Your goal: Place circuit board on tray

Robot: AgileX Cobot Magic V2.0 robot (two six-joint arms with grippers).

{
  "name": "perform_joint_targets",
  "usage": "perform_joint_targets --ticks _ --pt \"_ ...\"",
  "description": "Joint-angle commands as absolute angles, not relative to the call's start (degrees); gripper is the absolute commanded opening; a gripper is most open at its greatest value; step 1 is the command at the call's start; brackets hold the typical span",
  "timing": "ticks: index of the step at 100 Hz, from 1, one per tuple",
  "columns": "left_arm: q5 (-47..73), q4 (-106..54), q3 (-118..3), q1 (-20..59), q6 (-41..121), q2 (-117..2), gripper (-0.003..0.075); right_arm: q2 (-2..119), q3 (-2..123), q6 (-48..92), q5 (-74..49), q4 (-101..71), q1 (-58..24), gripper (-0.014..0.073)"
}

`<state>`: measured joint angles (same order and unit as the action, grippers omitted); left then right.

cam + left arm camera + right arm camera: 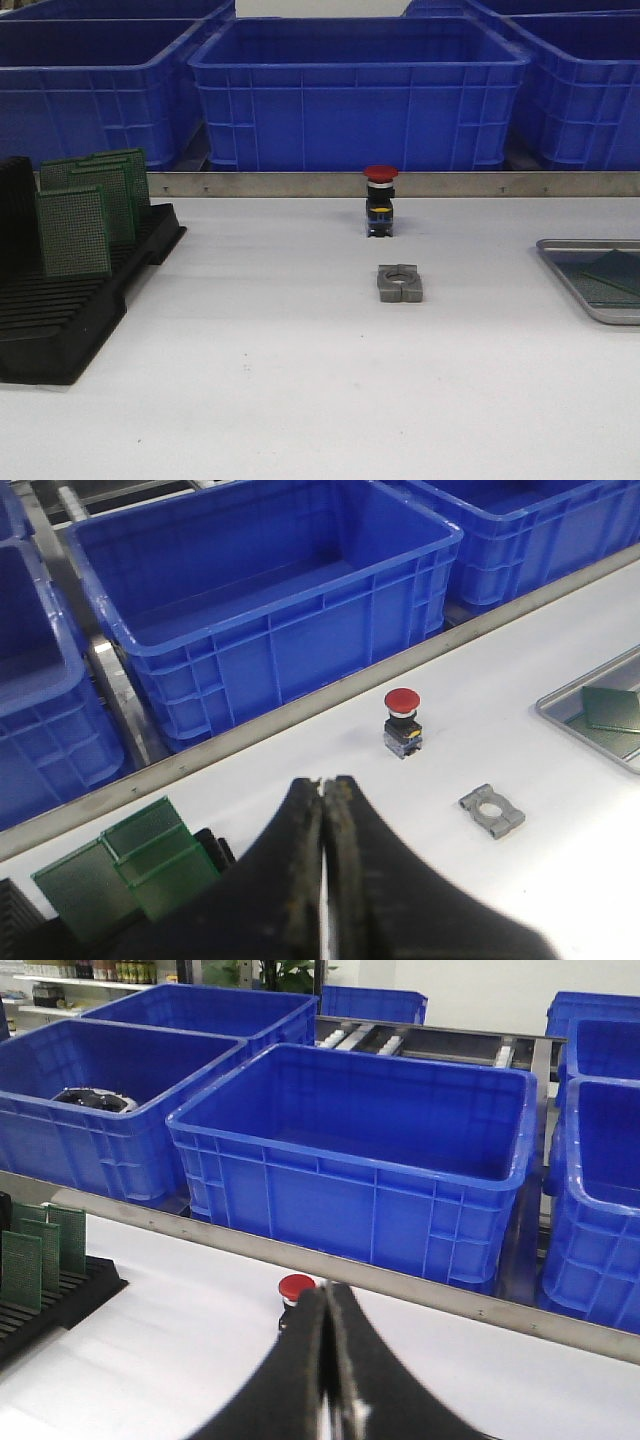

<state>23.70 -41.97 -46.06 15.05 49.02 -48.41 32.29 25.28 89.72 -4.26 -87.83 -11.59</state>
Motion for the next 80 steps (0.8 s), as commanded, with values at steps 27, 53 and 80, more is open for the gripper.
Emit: perform_joint_targets --ticks 27,53,80 --pt "13.0 -45.0 -27.9 15.0 48.5 -25.4 -0.0020 16.3 16.8 90.5 -3.9 -88.0 -11.7 -0.0107" --pt "10.2 -46.3 -20.6 15.0 48.5 -15.1 -0.0020 10.8 13.8 90.5 -2.5 -88.0 -11.7 -0.0107" --pt "9.9 -46.5 -19.9 15.0 48.5 -13.6 -0.0020 10.8 13.8 90.5 -2.8 -88.0 -11.7 -0.0107"
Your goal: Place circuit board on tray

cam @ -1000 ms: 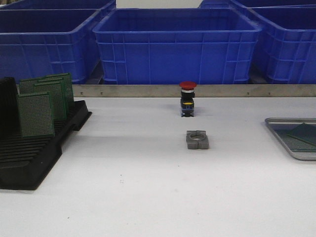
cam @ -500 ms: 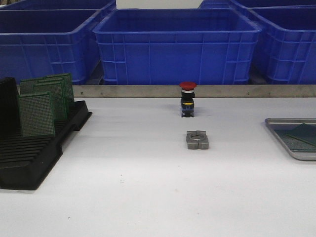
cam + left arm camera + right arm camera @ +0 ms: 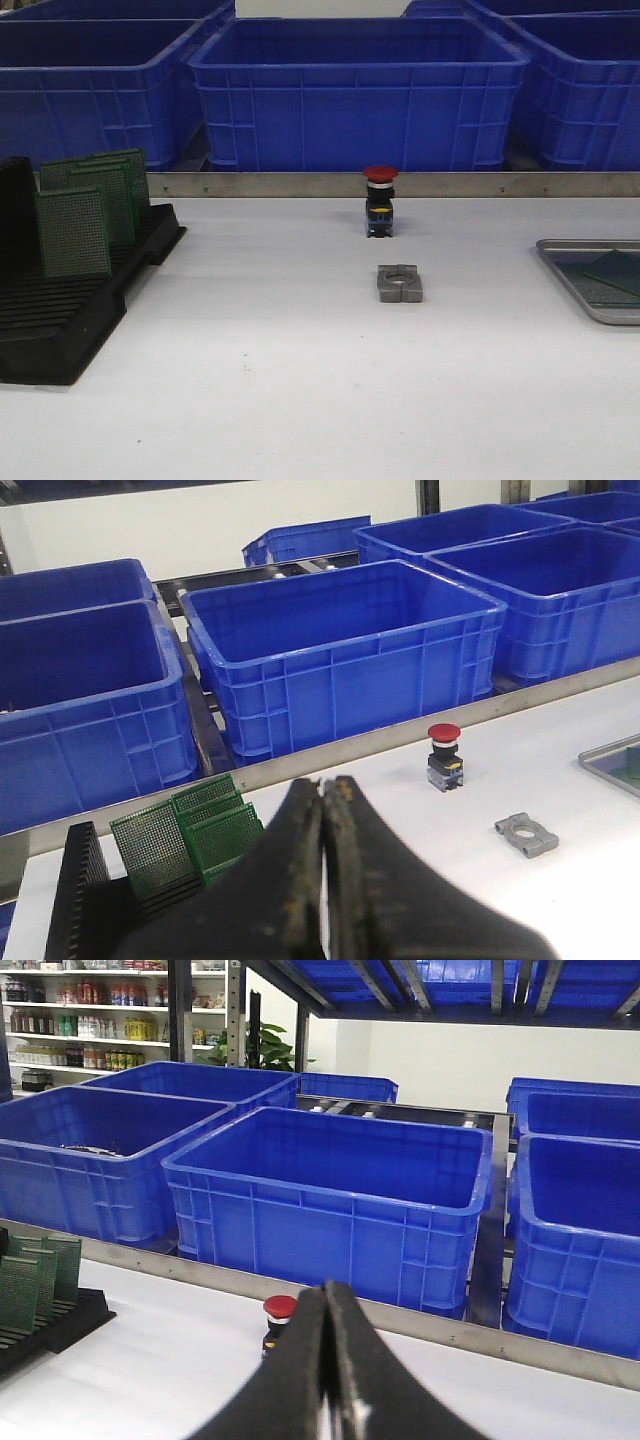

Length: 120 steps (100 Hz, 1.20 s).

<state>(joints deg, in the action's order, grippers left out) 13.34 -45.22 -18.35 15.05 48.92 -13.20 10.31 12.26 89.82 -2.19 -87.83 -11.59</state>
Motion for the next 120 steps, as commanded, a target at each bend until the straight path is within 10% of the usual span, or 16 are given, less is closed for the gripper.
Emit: perform_joint_targets --ticks 1,101,120 --pt "9.9 -46.5 -19.9 15.0 48.5 -13.6 -0.0020 10.8 13.8 90.5 -2.9 -88.0 -11.7 -0.0107" --pt "9.7 -45.6 -17.6 12.2 48.4 -11.3 -0.0020 10.8 13.8 90.5 -7.2 -88.0 -11.7 -0.0107" --pt "9.6 -32.6 -12.2 4.9 26.8 -8.8 -0.0020 10.8 13.8 90.5 -7.2 -88.0 -11.7 -0.0107"
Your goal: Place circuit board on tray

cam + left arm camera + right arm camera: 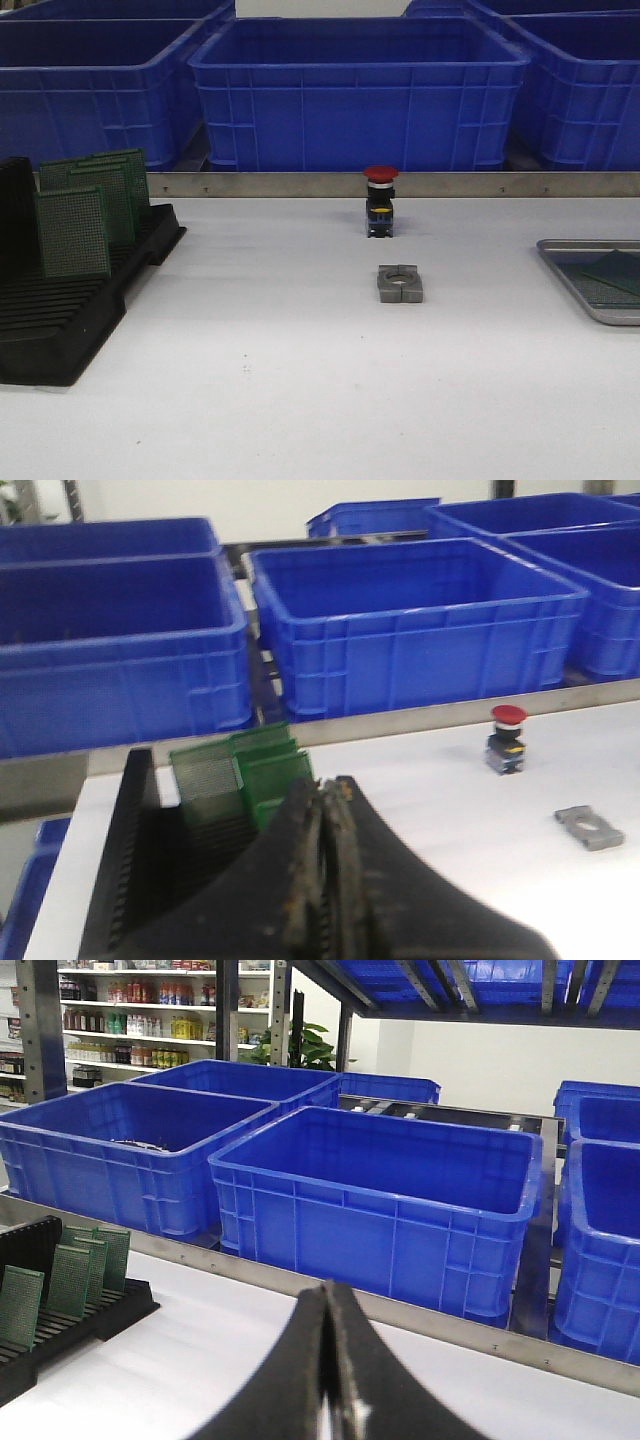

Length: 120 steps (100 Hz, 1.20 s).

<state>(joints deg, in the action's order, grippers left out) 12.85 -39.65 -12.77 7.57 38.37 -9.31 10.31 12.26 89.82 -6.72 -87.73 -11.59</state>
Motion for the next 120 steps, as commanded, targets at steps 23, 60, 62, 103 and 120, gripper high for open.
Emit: perform_joint_targets --ticks 23,60,62,103,120 --pt "2.4 -7.5 -2.1 0.0 3.4 -3.5 -0.0020 10.8 13.8 90.5 -7.2 -88.0 -11.7 -0.0107" --pt "3.3 -1.8 2.8 -1.2 -2.9 2.1 -0.0020 10.9 13.8 90.5 -7.4 -88.0 -11.7 -0.0107" --pt "3.3 -2.0 2.8 -1.2 -2.9 2.1 -0.0020 10.9 13.8 90.5 -7.4 -88.0 -11.7 -0.0107" --pt "3.4 -2.7 2.8 -1.2 -2.9 2.1 -0.0020 10.9 13.8 90.5 -7.4 -88.0 -11.7 -0.0107" --pt "3.4 -2.7 2.8 -1.2 -2.9 2.1 -0.0020 10.9 13.8 90.5 -7.4 -88.0 -11.7 -0.0107"
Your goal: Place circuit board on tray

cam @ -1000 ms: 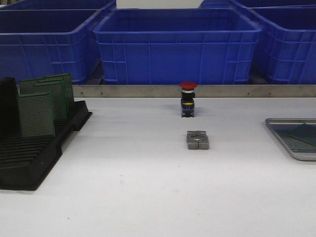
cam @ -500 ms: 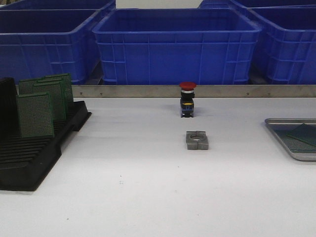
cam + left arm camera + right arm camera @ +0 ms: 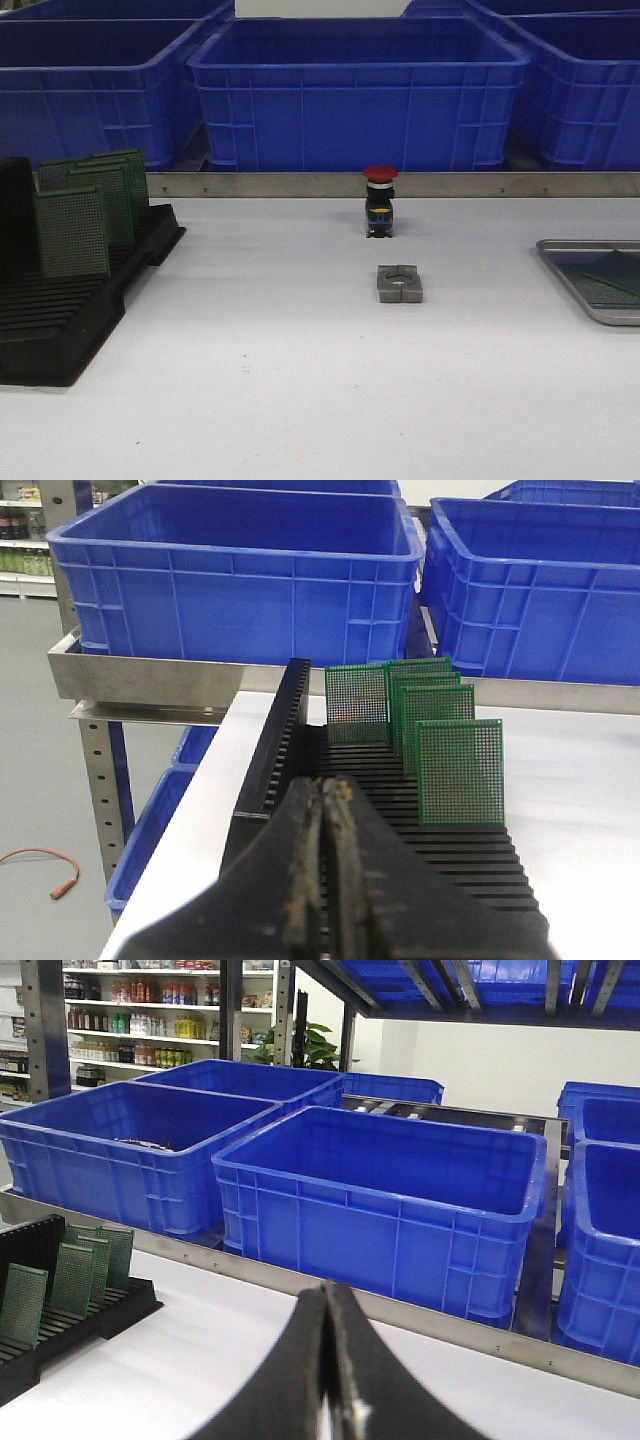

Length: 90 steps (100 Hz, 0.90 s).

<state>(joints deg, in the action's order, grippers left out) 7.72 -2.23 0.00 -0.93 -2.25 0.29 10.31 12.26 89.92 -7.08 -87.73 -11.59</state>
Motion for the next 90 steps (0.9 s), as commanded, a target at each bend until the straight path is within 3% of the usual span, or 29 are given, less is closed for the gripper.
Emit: perform_joint_targets --ticks 1,53,70,90 --pt "3.4 -2.7 2.8 -1.2 -2.9 2.1 -0.0020 10.9 13.8 90.5 -7.4 -88.0 -11.7 -0.0107" --pt "3.4 -2.7 2.8 -1.2 -2.9 2.1 -0.0020 10.9 13.8 90.5 -6.9 -88.0 -11.7 -0.0107" --pt "3.4 -2.7 2.8 -1.2 -2.9 2.1 -0.0020 10.9 13.0 90.2 2.1 -88.2 -11.6 -0.0107" --pt "3.4 -2.7 2.8 -1.2 -2.9 2.1 -0.0020 10.9 11.8 72.1 8.3 -67.4 -7.9 -0.0107"
